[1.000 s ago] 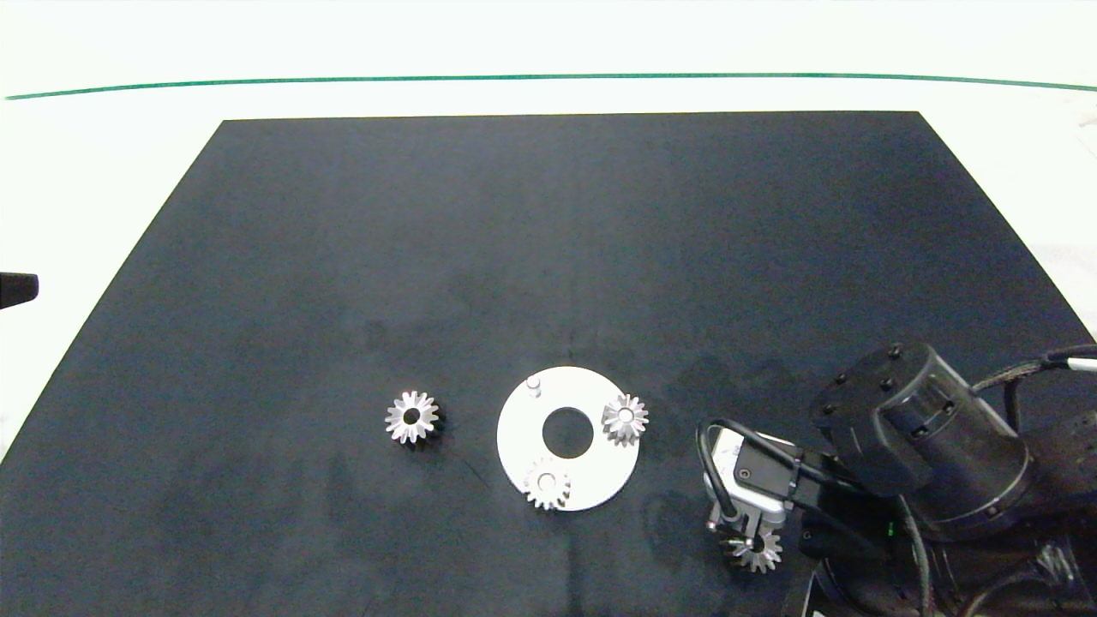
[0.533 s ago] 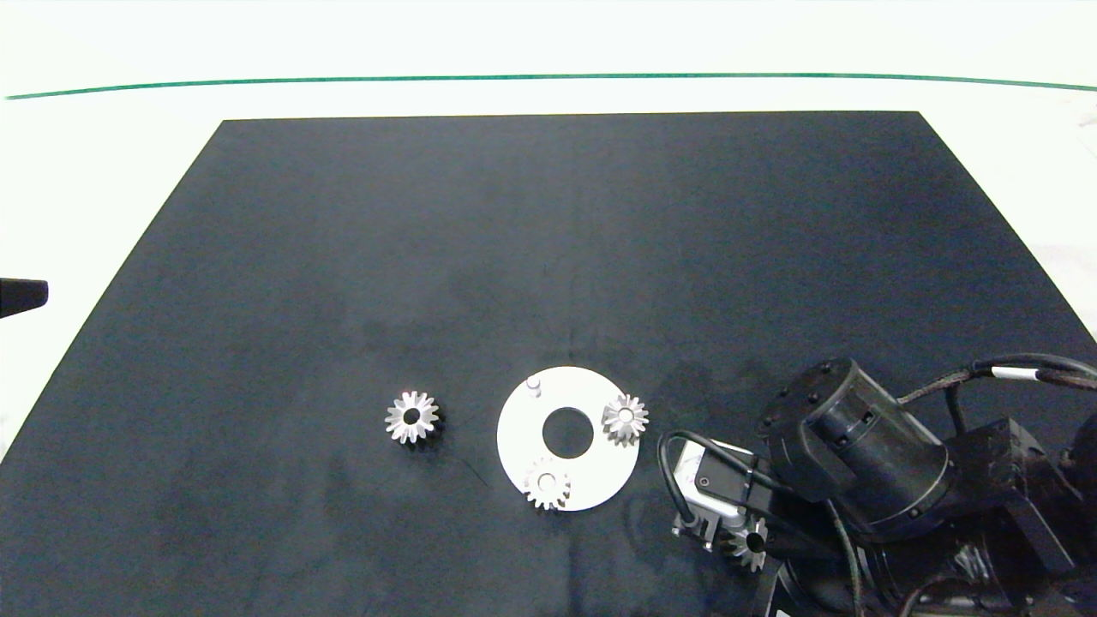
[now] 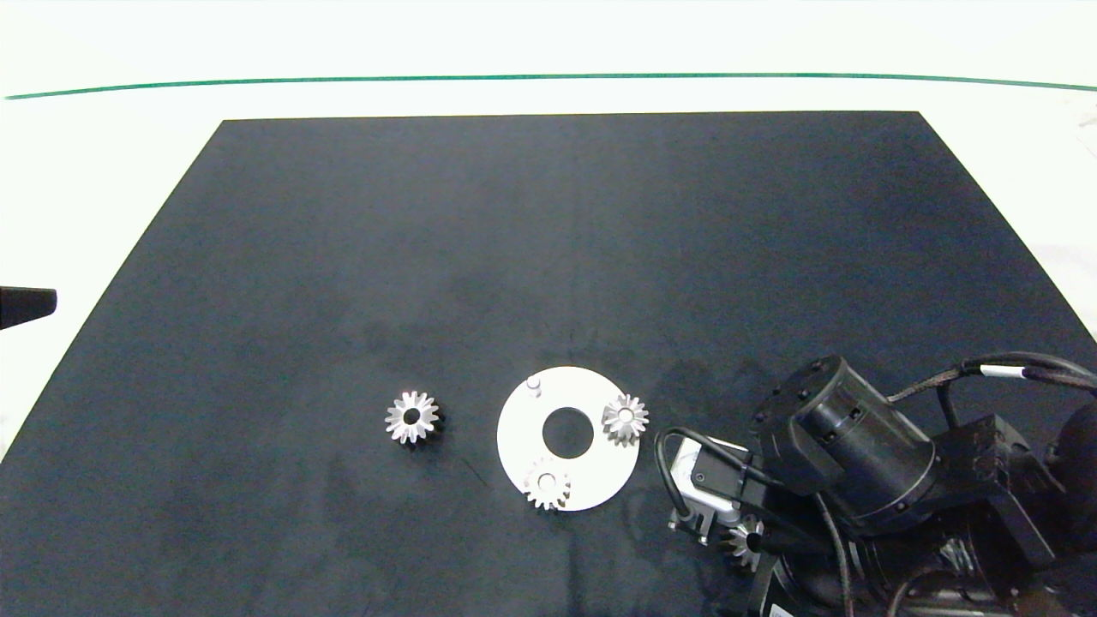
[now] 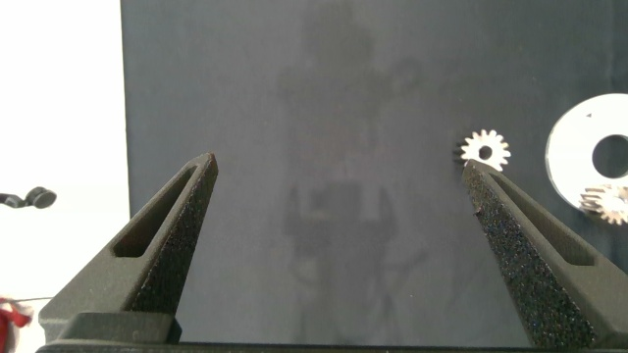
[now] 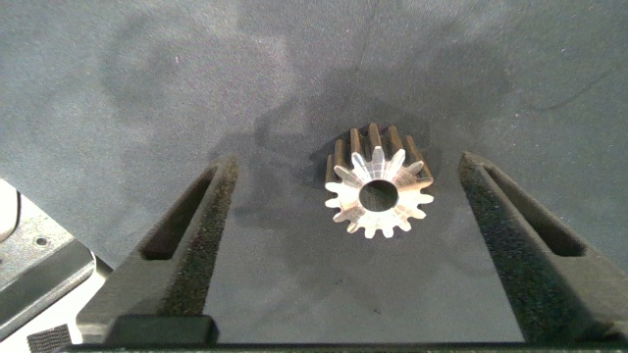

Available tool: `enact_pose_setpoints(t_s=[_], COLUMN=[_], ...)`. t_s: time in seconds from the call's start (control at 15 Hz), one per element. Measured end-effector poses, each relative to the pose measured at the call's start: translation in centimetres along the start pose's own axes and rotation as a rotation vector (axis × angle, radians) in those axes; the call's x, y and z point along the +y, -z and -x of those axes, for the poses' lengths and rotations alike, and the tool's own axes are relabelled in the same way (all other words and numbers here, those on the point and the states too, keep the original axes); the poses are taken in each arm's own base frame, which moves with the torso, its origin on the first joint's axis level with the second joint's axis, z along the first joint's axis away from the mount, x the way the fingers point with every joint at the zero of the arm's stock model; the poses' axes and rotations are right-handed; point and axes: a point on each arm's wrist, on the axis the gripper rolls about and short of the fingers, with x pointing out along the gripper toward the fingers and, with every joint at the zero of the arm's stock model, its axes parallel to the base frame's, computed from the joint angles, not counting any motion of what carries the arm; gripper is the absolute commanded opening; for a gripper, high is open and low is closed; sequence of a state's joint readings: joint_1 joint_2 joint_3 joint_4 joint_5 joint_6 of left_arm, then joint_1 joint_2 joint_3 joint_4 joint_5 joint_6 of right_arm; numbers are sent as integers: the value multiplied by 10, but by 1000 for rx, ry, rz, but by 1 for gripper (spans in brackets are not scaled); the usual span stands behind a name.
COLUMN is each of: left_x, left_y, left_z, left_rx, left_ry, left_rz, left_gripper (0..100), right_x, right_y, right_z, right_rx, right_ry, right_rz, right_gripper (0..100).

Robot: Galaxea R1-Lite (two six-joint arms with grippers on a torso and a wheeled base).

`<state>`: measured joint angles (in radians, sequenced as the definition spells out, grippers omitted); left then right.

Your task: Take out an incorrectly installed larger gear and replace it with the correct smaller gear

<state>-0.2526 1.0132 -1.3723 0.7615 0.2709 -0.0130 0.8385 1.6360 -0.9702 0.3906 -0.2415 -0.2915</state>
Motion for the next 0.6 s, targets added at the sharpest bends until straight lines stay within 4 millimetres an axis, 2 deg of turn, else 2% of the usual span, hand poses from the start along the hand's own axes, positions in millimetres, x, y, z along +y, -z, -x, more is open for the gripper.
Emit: enact_pose_setpoints(t_s=[0.6], left_x=[-2], left_y=[2], left_z=[-1], left_rx=[8], left_ry=[22], left_rz=[-12], left_gripper=[100], right_x=[-7], right_y=[3], right_z=[-12], right_rx=[43], right_ry=[4], right_rz=[-29], right_gripper=[68])
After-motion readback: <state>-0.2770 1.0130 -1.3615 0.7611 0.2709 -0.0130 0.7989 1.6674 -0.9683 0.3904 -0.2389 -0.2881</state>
